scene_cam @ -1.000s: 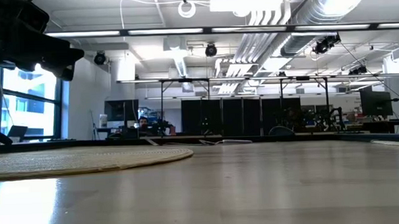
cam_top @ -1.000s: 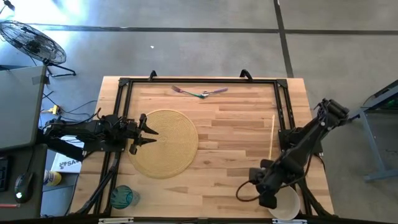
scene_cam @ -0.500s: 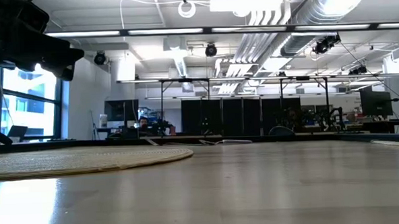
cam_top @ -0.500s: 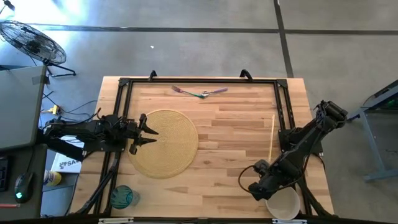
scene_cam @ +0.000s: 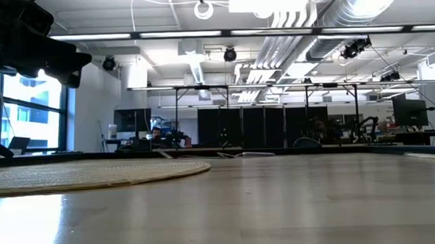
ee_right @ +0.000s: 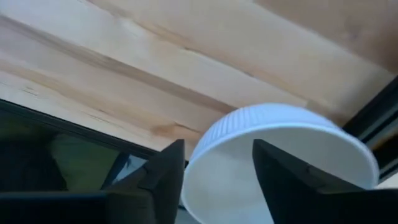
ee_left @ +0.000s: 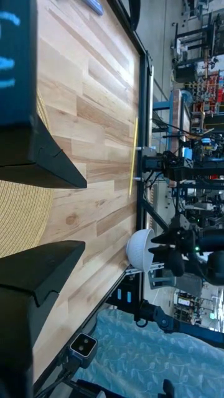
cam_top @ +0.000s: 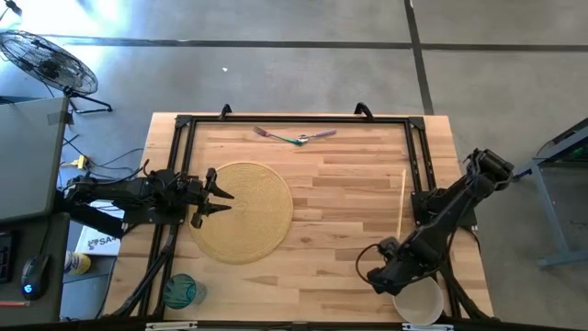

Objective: Pick & Place Utensil
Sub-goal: Put the white bowl on the brown mat

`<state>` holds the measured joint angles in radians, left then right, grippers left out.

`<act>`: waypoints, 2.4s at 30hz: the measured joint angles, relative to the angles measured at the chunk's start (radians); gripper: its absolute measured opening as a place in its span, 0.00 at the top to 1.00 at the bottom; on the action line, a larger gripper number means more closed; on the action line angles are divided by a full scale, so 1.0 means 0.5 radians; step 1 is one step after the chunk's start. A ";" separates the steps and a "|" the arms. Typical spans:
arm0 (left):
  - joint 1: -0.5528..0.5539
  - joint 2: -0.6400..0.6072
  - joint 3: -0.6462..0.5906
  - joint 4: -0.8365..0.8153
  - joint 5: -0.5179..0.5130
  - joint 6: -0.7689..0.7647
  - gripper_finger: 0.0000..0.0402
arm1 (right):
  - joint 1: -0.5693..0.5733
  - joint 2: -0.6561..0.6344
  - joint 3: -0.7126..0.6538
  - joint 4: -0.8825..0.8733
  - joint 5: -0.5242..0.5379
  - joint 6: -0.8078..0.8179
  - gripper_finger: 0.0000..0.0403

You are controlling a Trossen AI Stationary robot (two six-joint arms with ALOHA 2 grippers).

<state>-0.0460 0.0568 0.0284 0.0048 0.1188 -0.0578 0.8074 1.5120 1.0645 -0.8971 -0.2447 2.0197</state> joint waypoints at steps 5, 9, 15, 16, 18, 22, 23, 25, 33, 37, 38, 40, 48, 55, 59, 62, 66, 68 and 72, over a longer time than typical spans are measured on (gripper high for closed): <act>0.000 0.000 0.000 0.001 -0.001 0.000 0.64 | -0.005 0.000 -0.067 0.160 -0.034 0.009 0.45; 0.000 0.000 0.000 0.000 -0.001 0.000 0.64 | -0.005 0.000 -0.068 0.141 -0.102 0.039 0.42; 0.000 0.000 0.000 0.000 0.000 0.000 0.64 | -0.004 0.000 -0.068 0.145 -0.171 0.163 0.41; 0.000 0.001 0.000 0.001 0.000 -0.001 0.64 | 0.001 0.000 -0.068 0.144 -0.162 0.189 0.41; 0.000 0.001 0.000 0.001 -0.001 0.000 0.64 | 0.009 0.017 -0.067 0.167 -0.120 0.217 0.41; 0.000 0.000 0.000 0.001 0.000 0.000 0.64 | 0.015 0.111 -0.067 0.267 -0.160 0.239 0.43; 0.000 0.000 0.000 0.000 -0.001 -0.001 0.64 | 0.014 0.137 -0.067 0.290 -0.189 0.235 0.44; 0.000 0.000 0.000 0.001 0.000 0.000 0.64 | 0.008 0.176 -0.067 0.313 -0.234 0.222 0.46; 0.000 0.000 0.000 0.000 0.000 0.000 0.64 | 0.009 0.271 -0.067 0.429 -0.225 0.260 0.65; 0.000 0.000 0.001 0.001 -0.001 0.000 0.64 | 0.009 0.276 -0.066 0.459 -0.217 0.258 0.77; 0.000 0.000 0.000 0.000 -0.001 0.000 0.64 | 0.008 0.276 -0.066 0.459 -0.217 0.258 0.80; 0.000 0.001 0.000 0.000 0.000 0.000 0.64 | 0.008 0.276 -0.066 0.458 -0.217 0.257 0.87; 0.001 0.000 0.001 0.001 0.000 -0.001 0.64 | 0.008 0.275 -0.059 0.450 -0.237 0.258 0.94; 0.000 0.000 0.000 0.000 0.000 -0.001 0.64 | 0.009 0.276 -0.060 0.448 -0.262 0.255 0.98; 0.001 0.001 0.001 0.001 0.000 0.000 0.64 | 0.009 0.276 -0.060 0.447 -0.259 0.233 0.97; 0.000 0.000 0.000 0.000 0.000 -0.001 0.64 | 0.008 0.276 -0.048 0.412 -0.257 0.184 0.97; 0.000 0.000 0.000 0.001 0.000 -0.001 0.64 | -0.004 0.276 0.099 0.113 -0.208 0.082 0.99; 0.000 0.000 0.000 0.000 0.000 0.000 0.64 | -0.026 0.278 0.197 -0.048 -0.169 0.022 0.98; 0.000 0.000 0.000 0.000 -0.001 0.000 0.64 | -0.103 0.278 0.342 -0.252 -0.062 -0.142 0.99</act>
<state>-0.0460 0.0568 0.0286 0.0049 0.1184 -0.0579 0.7559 1.6508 1.2357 -1.0231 -0.2757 1.9485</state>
